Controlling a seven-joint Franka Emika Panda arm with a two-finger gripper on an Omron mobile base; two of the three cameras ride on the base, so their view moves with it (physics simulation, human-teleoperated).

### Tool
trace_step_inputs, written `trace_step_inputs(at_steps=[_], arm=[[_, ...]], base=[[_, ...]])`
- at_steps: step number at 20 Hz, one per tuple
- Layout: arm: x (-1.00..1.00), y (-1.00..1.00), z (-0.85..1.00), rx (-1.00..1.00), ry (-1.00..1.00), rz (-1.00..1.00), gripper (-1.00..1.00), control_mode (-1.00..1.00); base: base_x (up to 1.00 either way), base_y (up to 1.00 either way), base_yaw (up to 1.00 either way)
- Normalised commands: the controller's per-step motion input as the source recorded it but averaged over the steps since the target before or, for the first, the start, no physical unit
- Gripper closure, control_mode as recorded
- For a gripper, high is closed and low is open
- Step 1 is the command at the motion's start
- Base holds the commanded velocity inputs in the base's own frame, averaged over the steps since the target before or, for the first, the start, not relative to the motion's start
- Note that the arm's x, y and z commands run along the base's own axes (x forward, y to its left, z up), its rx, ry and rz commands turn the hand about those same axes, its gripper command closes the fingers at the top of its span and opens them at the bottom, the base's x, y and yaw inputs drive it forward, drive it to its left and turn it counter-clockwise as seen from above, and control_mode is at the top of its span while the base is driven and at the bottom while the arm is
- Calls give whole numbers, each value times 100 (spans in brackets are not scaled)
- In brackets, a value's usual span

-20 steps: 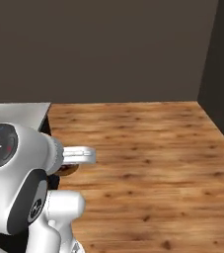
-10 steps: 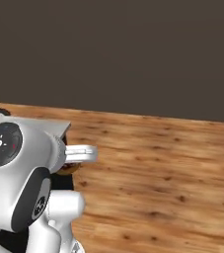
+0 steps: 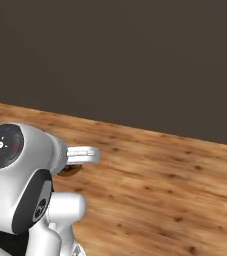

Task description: Take the cakes from the fridge and place them on the empty tray on the dining counter.

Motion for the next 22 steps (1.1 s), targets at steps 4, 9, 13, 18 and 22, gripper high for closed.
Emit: trace_step_inputs(at_steps=[4,9,13,18,22], arm=[[0,0,0,0,0,0,100,100],[0,0,0,0,0,0,100,100],[0,0,0,0,0,0,100,100],[0,0,0,0,0,0,100,100],[0,0,0,0,0,0,100,100]], base=[[100,-32,57],[100,-23,68],[100,-21,72],[100,-36,70],[100,-43,68]])
